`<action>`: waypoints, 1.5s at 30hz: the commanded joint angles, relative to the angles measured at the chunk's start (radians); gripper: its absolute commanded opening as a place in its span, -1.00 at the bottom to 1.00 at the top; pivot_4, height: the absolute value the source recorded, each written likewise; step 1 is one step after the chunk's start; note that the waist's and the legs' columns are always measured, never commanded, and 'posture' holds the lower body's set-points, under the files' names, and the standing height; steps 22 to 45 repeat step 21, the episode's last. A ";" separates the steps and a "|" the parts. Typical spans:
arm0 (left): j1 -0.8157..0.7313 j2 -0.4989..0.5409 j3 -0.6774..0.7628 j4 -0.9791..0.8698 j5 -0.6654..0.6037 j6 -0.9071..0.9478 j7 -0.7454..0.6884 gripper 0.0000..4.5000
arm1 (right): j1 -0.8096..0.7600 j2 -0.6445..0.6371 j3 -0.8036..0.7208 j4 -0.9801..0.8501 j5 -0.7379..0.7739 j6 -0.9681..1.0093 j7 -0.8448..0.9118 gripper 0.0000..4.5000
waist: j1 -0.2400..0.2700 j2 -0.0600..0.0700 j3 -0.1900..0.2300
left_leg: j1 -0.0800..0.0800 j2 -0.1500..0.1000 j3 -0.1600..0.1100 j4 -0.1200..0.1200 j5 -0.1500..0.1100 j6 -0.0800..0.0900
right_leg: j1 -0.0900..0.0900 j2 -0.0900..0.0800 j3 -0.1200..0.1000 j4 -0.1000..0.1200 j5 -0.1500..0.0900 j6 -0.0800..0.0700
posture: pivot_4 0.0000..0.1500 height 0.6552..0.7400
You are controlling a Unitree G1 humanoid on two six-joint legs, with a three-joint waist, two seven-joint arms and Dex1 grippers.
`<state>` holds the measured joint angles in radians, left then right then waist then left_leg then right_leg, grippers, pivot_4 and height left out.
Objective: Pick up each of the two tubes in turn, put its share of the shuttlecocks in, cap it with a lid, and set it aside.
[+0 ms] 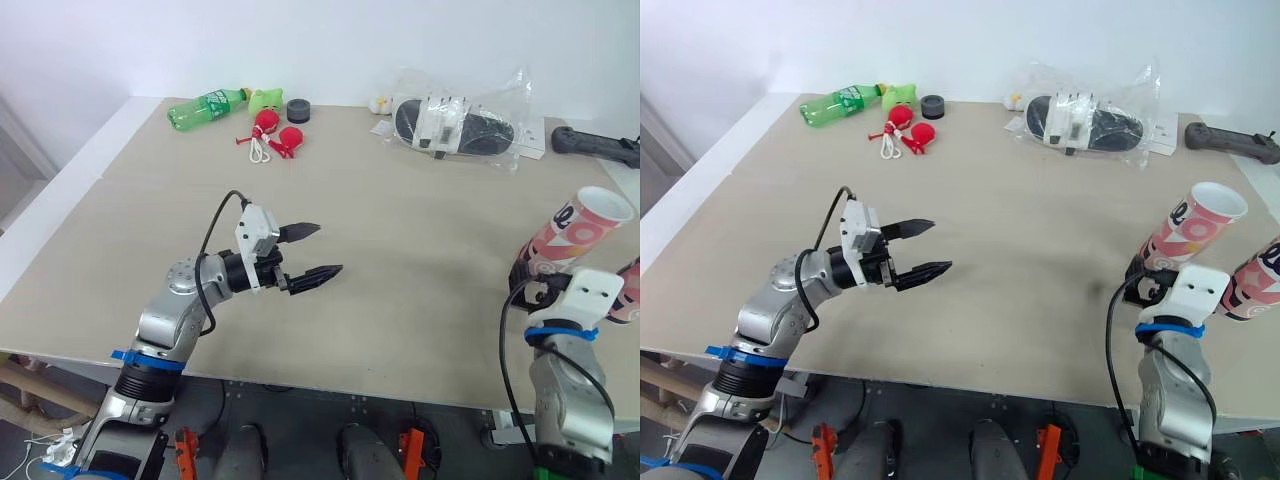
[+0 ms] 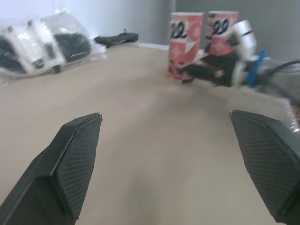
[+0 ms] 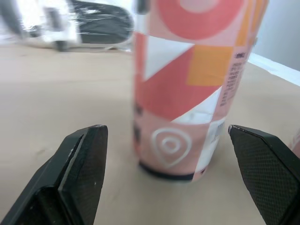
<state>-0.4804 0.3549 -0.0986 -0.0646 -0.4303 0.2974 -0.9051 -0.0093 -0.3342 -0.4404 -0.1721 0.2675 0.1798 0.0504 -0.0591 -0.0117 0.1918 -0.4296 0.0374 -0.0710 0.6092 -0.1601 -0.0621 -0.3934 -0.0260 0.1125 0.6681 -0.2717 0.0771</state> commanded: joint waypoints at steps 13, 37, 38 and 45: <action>0.270 0.181 0.192 -0.160 0.035 0.024 0.144 1.00 | -0.023 -0.422 0.176 -0.145 0.327 0.362 0.655 0.96 | 0.006 -0.004 0.002 | 0.004 0.003 0.002 -0.001 0.000 0.000 | 0.003 0.001 0.001 -0.001 0.000 -0.006 | 1.00 1.00; 0.273 0.200 0.199 -0.190 0.023 0.046 0.144 1.00 | -0.068 -0.398 0.183 -0.074 0.290 0.334 0.660 0.96 | 0.014 -0.004 0.002 | 0.001 0.002 0.002 -0.001 0.000 0.000 | 0.001 0.000 0.000 -0.003 0.001 0.000 | 1.00 1.00; 0.273 0.200 0.199 -0.190 0.023 0.046 0.144 1.00 | -0.068 -0.398 0.183 -0.074 0.290 0.334 0.660 0.96 | 0.014 -0.004 0.002 | 0.001 0.002 0.002 -0.001 0.000 0.000 | 0.001 0.000 0.000 -0.003 0.001 0.000 | 1.00 1.00; 0.273 0.200 0.199 -0.190 0.023 0.046 0.144 1.00 | -0.068 -0.398 0.183 -0.074 0.290 0.334 0.660 0.96 | 0.014 -0.004 0.002 | 0.001 0.002 0.002 -0.001 0.000 0.000 | 0.001 0.000 0.000 -0.003 0.001 0.000 | 1.00 1.00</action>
